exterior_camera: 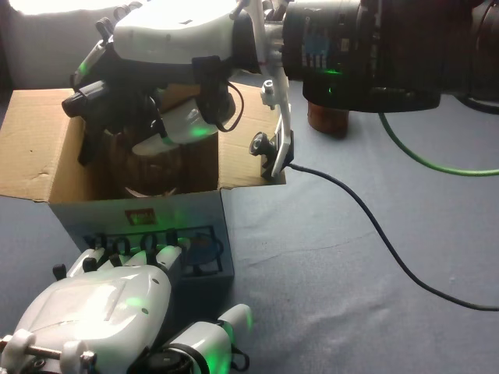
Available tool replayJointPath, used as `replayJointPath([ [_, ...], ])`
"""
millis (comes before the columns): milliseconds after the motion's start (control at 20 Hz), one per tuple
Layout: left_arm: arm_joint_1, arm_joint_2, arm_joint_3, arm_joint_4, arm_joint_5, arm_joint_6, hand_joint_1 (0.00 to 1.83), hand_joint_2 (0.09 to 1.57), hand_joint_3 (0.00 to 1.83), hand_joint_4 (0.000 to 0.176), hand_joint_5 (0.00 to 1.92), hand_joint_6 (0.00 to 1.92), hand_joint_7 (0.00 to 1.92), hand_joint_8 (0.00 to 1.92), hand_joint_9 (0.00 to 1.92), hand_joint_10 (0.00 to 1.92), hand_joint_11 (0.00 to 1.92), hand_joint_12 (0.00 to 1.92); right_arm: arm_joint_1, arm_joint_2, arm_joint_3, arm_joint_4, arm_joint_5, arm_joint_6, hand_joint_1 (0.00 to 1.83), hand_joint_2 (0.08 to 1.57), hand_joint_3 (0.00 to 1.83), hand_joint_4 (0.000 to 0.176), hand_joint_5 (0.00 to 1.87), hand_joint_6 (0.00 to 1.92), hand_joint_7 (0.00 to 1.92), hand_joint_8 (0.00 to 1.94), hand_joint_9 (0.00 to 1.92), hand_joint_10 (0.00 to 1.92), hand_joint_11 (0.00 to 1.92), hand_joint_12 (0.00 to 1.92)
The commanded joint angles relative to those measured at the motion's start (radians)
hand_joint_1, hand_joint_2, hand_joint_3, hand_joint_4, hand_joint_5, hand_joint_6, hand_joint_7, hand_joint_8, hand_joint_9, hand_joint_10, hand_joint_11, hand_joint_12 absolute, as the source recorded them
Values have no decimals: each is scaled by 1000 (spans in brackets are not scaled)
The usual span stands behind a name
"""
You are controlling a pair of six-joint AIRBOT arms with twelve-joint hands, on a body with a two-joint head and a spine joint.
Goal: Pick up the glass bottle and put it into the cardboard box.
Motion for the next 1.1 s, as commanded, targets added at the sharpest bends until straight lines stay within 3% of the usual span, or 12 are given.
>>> replayJointPath([
  [0, -12, 6, 3, 80, -50, -7, 44, 1247, 0, 0, 173, 2, 243, 4, 219, 4, 0, 538, 5, 7, -5, 35, 65, 1, 1342, 1220, 4, 0, 625, 1411, 861, 1228, 741, 1526, 559, 1889],
  [100, -14, 6, 1, 79, -50, -7, 43, 1247, 0, 0, 173, 1, 243, 3, 220, 4, 0, 538, 2, 9, -9, 25, 64, -1, 1154, 1277, 11, 0, 547, 1560, 807, 1356, 648, 1421, 449, 1913],
  [150, -14, 6, 1, 78, -50, -7, 44, 1247, 0, 0, 173, 1, 240, 1, 219, 3, 0, 537, 2, 9, -11, 23, 64, -1, 967, 1245, 0, 0, 239, 1094, 455, 997, 411, 1317, 192, 1907],
  [200, -15, 6, 1, 74, -50, -7, 45, 1247, 0, 0, 173, 1, 238, 1, 219, 3, 0, 537, 3, 10, -11, 23, 67, -1, 877, 1246, 0, 0, 176, 986, 367, 881, 299, 1241, 38, 1885],
  [250, -16, 7, 0, 69, -50, -7, 45, 1247, 0, 0, 173, 1, 238, 1, 219, 3, 0, 536, 4, 11, -11, 23, 70, -1, 829, 1236, 0, 0, 149, 914, 331, 778, 244, 1154, 7, 1800],
  [350, -18, 7, 0, 64, -50, -7, 47, 1247, 0, 0, 173, 1, 238, 1, 219, 3, 0, 535, 5, 14, -11, 14, 74, -1, 869, 1120, 0, 0, 92, 712, 316, 474, 177, 945, 0, 1592],
  [400, -21, 7, -2, 59, -50, -7, 47, 1247, 0, 0, 173, 1, 238, 1, 219, 3, 0, 535, 4, 15, -11, 5, 74, -1, 869, 1120, 0, 0, 92, 712, 316, 474, 177, 945, 0, 1592],
  [500, -27, 7, -7, 47, -50, -7, 57, 1244, 0, 0, 175, 2, 244, 2, 219, 2, 0, 534, 4, 20, -12, -54, 74, 34, 856, 1094, 0, 0, 4, 525, 250, 216, 65, 804, 0, 1385],
  [750, -80, 11, -34, -59, -51, 44, 58, 1244, 0, 0, 176, 2, 245, 2, 220, 2, 0, 534, 31, 94, -72, -123, 75, 93, 825, 1076, 0, 0, 1, 335, 204, 57, 0, 647, 0, 1126],
  [850, -110, 10, -53, -96, -72, 65, 57, 1245, 0, 0, 176, 1, 245, 2, 220, 2, 0, 533, 58, 172, -143, -127, 41, 125, 799, 1060, 0, 0, 0, 321, 206, 37, 0, 631, 0, 1037],
  [1000, -154, 10, -79, -135, -111, 87, 56, 1248, 1, 0, 176, 1, 236, 0, 217, 1, 0, 533, 114, 309, -283, -137, -100, 144, 744, 1029, 0, 0, 14, 329, 210, 27, 10, 632, 0, 980],
  [1050, -178, 10, -90, -155, -123, 103, 56, 1248, 1, 0, 176, 1, 236, 0, 218, 1, 0, 534, 132, 372, -359, -123, -217, 144, 732, 1021, 0, 0, 36, 341, 228, 28, 22, 635, 0, 932],
])
